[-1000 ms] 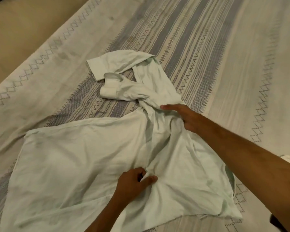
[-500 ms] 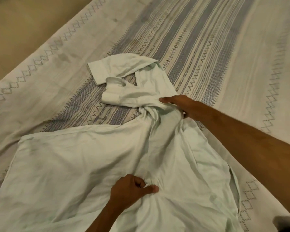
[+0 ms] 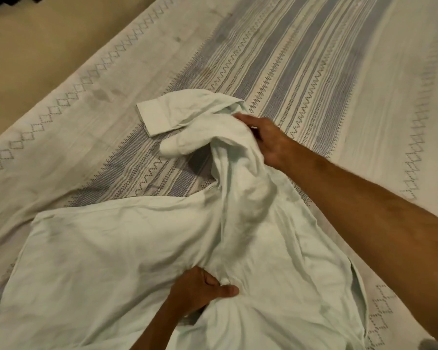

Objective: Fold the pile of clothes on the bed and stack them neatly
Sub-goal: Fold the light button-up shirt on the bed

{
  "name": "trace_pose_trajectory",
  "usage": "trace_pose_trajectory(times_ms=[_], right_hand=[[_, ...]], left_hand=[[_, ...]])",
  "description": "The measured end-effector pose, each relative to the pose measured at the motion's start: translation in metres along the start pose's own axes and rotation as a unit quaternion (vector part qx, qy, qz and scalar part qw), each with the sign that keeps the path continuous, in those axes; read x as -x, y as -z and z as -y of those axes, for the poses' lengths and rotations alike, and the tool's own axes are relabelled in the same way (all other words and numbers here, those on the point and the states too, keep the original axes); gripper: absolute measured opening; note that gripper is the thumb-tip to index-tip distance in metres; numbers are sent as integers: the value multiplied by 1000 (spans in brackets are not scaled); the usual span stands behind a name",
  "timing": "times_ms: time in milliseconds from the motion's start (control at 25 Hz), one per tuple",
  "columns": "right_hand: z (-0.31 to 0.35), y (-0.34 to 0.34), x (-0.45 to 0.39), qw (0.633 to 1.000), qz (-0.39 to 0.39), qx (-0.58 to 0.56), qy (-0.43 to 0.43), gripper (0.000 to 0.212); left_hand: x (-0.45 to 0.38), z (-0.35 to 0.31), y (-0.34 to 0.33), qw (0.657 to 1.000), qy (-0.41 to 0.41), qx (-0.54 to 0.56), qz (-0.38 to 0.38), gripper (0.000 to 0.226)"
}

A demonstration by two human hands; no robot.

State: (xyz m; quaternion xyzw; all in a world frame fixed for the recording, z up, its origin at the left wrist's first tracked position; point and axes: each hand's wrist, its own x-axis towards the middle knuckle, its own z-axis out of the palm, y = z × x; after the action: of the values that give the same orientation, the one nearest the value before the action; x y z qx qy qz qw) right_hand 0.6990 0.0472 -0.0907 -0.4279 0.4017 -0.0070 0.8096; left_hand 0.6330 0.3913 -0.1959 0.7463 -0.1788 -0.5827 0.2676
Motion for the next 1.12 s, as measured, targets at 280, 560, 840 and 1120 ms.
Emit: trace_pose_trajectory(times_ms=[280,560,840,1120], right_hand=[[-65,45,31,981,-15,191,23,58],[-34,49,33,965,-250,54,53,27],[-38,137,66,889,-392,236,5,32],[39,72,92,970,-204,102,87,45]], left_hand=[[-1,-2,-1,1000,10,8,-2,75],[-1,0,0,1000,-4,8,9,73],[5,0,0,1000,-11,0,-4,72],[11,1,-2,999,-31,27,-13,68]])
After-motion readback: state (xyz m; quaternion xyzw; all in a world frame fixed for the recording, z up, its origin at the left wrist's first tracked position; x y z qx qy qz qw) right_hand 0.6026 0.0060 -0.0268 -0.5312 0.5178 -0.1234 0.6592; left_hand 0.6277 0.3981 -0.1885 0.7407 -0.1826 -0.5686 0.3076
